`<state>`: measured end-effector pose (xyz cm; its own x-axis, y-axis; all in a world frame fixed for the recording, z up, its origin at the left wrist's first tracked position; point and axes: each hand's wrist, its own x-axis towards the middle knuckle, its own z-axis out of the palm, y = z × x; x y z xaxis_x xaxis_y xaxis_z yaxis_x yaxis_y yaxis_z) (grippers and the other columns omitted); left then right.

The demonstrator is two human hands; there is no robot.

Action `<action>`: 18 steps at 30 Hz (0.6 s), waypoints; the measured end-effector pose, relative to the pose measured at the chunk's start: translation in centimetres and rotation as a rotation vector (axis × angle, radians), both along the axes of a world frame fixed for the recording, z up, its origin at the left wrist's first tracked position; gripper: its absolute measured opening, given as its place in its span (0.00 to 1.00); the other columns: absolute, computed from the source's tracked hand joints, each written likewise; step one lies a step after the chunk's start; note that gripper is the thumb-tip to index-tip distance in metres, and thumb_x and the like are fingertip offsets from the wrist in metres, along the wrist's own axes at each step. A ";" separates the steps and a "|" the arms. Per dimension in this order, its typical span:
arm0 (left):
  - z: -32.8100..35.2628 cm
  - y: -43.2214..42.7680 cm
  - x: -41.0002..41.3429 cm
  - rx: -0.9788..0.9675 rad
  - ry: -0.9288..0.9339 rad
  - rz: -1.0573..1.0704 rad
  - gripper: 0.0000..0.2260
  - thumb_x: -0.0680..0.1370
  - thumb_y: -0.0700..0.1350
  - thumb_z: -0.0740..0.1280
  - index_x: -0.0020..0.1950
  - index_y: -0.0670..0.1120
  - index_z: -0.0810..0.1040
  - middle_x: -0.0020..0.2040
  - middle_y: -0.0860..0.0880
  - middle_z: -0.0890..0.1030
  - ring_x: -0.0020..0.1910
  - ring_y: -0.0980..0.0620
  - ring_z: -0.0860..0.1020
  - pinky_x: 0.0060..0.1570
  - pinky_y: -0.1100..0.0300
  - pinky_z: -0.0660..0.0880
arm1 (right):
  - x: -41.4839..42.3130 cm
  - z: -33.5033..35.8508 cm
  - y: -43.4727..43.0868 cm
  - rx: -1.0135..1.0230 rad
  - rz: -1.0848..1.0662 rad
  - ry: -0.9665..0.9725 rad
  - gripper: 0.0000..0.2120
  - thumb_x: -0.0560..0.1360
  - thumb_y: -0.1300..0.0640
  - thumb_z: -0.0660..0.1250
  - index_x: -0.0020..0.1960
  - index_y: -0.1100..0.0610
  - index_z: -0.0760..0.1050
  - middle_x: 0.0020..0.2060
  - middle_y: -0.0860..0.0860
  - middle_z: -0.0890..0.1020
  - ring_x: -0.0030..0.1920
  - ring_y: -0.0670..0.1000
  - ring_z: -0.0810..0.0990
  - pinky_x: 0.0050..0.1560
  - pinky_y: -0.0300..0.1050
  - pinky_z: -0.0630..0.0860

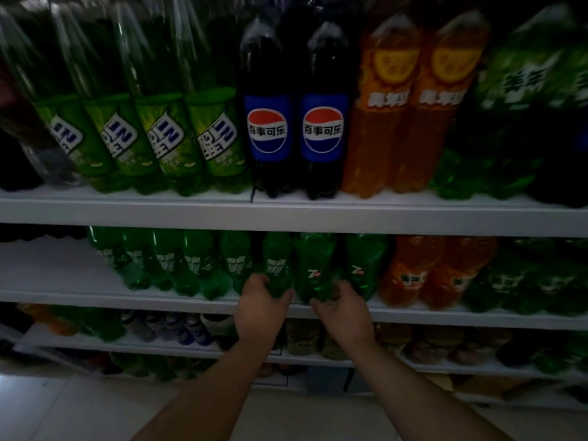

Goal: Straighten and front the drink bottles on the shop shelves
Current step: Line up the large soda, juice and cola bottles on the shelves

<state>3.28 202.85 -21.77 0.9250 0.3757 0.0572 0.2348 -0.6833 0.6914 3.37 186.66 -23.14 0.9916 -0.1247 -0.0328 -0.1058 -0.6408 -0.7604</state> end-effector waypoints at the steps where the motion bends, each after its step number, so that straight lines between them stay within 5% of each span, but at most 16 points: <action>1: 0.2 -0.4 0.1 -0.033 0.002 0.053 0.25 0.70 0.57 0.74 0.57 0.43 0.72 0.51 0.45 0.78 0.44 0.48 0.76 0.37 0.60 0.71 | 0.4 0.4 0.2 -0.024 0.001 -0.017 0.26 0.69 0.41 0.72 0.60 0.53 0.70 0.52 0.50 0.80 0.51 0.52 0.79 0.43 0.41 0.74; 4: 0.5 -0.8 0.6 -0.067 0.022 0.094 0.29 0.71 0.55 0.74 0.63 0.41 0.68 0.55 0.41 0.78 0.50 0.43 0.78 0.42 0.57 0.73 | 1.5 1.0 1.2 -0.147 0.029 0.048 0.35 0.69 0.39 0.71 0.68 0.54 0.64 0.58 0.53 0.78 0.55 0.54 0.78 0.46 0.44 0.76; 11: 0.7 -0.4 1.5 0.030 0.105 0.025 0.30 0.77 0.55 0.67 0.72 0.42 0.62 0.58 0.39 0.79 0.53 0.40 0.79 0.45 0.52 0.76 | 2.5 0.3 2.7 -0.028 -0.066 0.112 0.32 0.70 0.48 0.74 0.67 0.57 0.64 0.59 0.57 0.77 0.57 0.56 0.77 0.52 0.47 0.76; 18: 0.7 0.9 1.7 0.190 0.150 -0.046 0.23 0.76 0.59 0.66 0.59 0.40 0.73 0.45 0.42 0.81 0.43 0.44 0.80 0.35 0.57 0.71 | 2.4 0.4 3.4 0.086 -0.113 0.098 0.33 0.69 0.51 0.75 0.69 0.55 0.64 0.62 0.55 0.76 0.61 0.55 0.75 0.57 0.43 0.72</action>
